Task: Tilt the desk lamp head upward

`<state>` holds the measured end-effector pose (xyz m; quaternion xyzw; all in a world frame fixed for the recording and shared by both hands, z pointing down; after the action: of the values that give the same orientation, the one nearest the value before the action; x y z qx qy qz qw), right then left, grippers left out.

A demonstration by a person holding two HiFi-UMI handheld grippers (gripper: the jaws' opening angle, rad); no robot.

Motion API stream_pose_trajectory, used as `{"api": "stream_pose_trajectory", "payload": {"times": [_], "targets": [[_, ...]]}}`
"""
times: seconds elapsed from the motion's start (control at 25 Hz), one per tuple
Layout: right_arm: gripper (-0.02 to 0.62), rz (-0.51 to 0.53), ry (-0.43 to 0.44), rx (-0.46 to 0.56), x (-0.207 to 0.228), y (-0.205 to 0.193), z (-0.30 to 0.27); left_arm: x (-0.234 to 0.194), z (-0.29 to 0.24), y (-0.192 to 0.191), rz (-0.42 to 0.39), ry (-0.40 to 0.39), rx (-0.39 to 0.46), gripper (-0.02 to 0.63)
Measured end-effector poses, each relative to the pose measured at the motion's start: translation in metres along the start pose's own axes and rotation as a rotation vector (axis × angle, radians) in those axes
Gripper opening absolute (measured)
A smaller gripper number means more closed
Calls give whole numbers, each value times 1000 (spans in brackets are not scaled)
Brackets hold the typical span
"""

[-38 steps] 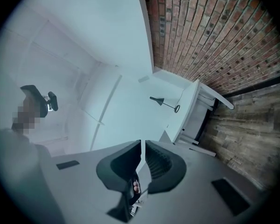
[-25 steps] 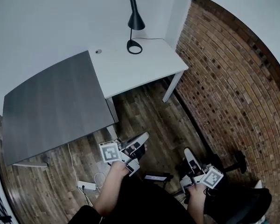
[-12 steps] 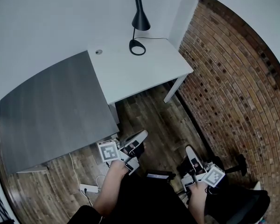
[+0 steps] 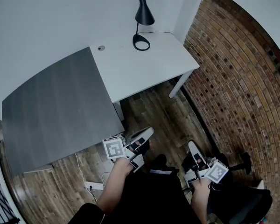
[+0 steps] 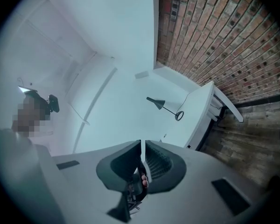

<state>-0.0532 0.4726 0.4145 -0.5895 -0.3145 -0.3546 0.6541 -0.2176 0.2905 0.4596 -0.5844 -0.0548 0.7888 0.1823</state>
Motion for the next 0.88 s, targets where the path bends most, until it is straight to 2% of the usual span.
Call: {"api": "stream_pose_trajectory", "payload": {"times": [0.2,0.36,0.64,0.88], "targets": [[15,-35,19,-28,16,4,-27,-9,-6,14,-27,33,16,11],[15,-50,75,-69,29,14,-63,-17,-19,32,-58,54,41,11],[15,-97,116,-122,68,63,-100,-29,-86,34,-94,73,46,11],[15,-155,148,-124,103,104,-114,-44,-136,28,-112,128,24,11]]}}
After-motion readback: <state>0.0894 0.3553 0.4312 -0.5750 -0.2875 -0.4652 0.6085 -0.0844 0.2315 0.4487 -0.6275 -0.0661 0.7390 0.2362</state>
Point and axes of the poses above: the fingertips, and each gripper's own axes: z backward along the fingers, x to its right, y out of its top, the point moved 6 cm from there along z, backward along the fingers, and after that the axes turned 8 degrees about x, right-handed, at the moved point
